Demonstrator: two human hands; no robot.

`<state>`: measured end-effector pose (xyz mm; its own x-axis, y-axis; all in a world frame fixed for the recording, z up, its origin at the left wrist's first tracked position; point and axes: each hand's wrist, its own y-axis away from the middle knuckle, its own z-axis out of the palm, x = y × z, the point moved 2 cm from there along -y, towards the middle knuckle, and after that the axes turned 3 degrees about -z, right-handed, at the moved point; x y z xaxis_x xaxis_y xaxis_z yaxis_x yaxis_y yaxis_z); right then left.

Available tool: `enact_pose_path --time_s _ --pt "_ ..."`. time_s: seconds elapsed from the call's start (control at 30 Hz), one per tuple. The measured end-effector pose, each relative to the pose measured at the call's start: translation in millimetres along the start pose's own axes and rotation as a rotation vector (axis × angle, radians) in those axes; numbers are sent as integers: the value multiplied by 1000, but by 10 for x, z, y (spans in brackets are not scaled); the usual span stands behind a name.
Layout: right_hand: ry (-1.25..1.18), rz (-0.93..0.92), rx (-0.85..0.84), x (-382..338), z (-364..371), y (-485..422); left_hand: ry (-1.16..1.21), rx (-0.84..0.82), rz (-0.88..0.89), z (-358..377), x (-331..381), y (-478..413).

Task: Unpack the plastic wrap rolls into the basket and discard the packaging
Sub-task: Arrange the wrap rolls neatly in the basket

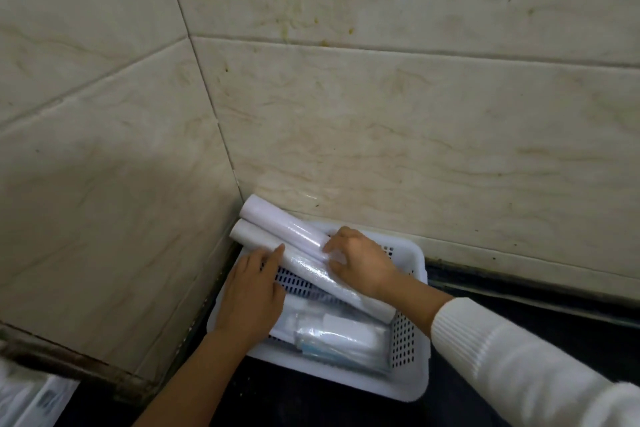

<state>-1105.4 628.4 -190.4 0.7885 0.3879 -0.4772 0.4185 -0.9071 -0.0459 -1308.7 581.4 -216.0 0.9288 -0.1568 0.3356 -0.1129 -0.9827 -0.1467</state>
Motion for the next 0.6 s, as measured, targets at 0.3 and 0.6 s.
enact_pose_path --time_s 0.3,0.6 --pt "-18 80 -649 -4 246 494 255 -222 -67 120 -162 176" --pt "412 28 -561 -70 442 591 75 -580 -143 388 -63 27"
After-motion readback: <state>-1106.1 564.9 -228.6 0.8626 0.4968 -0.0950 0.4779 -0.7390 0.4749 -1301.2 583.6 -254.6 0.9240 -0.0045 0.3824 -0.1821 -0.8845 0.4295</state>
